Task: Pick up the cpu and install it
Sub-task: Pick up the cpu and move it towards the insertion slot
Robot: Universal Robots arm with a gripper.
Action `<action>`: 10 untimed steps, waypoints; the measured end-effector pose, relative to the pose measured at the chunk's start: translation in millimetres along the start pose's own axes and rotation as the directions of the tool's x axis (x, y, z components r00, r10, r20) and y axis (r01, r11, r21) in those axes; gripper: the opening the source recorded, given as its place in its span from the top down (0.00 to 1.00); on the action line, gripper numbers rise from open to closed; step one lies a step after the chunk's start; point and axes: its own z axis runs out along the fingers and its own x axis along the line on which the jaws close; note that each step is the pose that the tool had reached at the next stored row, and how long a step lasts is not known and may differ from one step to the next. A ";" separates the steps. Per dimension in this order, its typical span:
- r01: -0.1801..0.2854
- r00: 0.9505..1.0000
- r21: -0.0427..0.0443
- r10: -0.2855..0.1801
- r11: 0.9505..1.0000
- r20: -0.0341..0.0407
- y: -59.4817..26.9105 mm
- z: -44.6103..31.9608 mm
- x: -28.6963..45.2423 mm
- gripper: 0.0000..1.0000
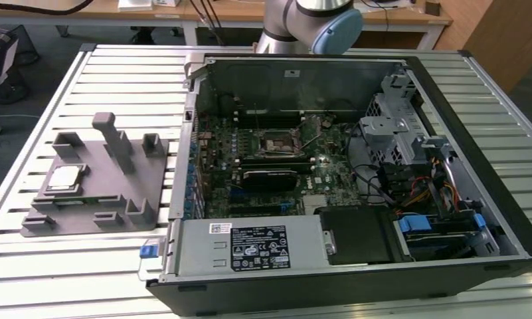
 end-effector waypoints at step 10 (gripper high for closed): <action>0.000 1.000 0.000 0.000 1.000 -0.001 -0.8 11.0 0.1 0.77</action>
